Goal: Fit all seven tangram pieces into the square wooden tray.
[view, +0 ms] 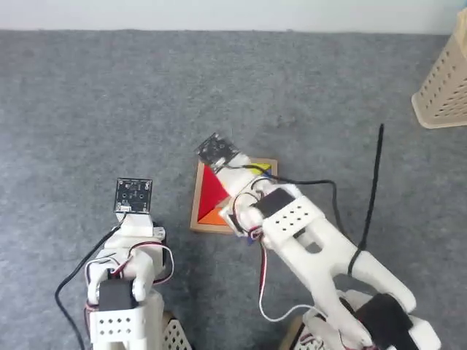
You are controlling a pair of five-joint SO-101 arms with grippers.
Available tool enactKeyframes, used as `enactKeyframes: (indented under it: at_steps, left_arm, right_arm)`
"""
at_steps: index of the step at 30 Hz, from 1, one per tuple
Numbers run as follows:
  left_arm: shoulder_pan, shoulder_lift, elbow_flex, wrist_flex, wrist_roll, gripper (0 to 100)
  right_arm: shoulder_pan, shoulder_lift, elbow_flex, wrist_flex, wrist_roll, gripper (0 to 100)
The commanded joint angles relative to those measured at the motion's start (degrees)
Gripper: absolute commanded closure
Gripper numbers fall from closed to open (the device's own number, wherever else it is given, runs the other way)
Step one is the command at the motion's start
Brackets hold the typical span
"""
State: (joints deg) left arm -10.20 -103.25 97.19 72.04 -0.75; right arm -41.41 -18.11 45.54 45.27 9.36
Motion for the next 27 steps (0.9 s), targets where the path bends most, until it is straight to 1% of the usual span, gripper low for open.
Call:
enactKeyframes:
  at_steps: [1,6,13,18,23,27]
  left_arm:
    - [-0.09,-0.97,-0.66,0.26,0.53,99]
    - [-0.09,-0.97,-0.66,0.26,0.53,99]
    - [-0.09,-0.97,-0.66,0.26,0.53,99]
    - [-0.09,-0.97,-0.66,0.26,0.53,99]
    - [-0.09,-0.97,-0.66,0.26,0.53,99]
    - [-0.09,-0.97,-0.66,0.26,0.53,99]
  right_arm:
    - [-1.98,0.31,-0.18,-1.19,2.20,99.2]
    - [-2.15,3.30,-0.35,-1.63,2.55,99.2]
    - [2.77,9.45,-3.43,-2.86,2.29,99.2]
    - [5.41,10.95,-5.36,-3.82,2.29,99.2]
    - [6.02,8.66,-5.80,-5.05,1.85,99.2]
    - [7.25,-1.36,-5.63,-0.66,-0.18,99.2]
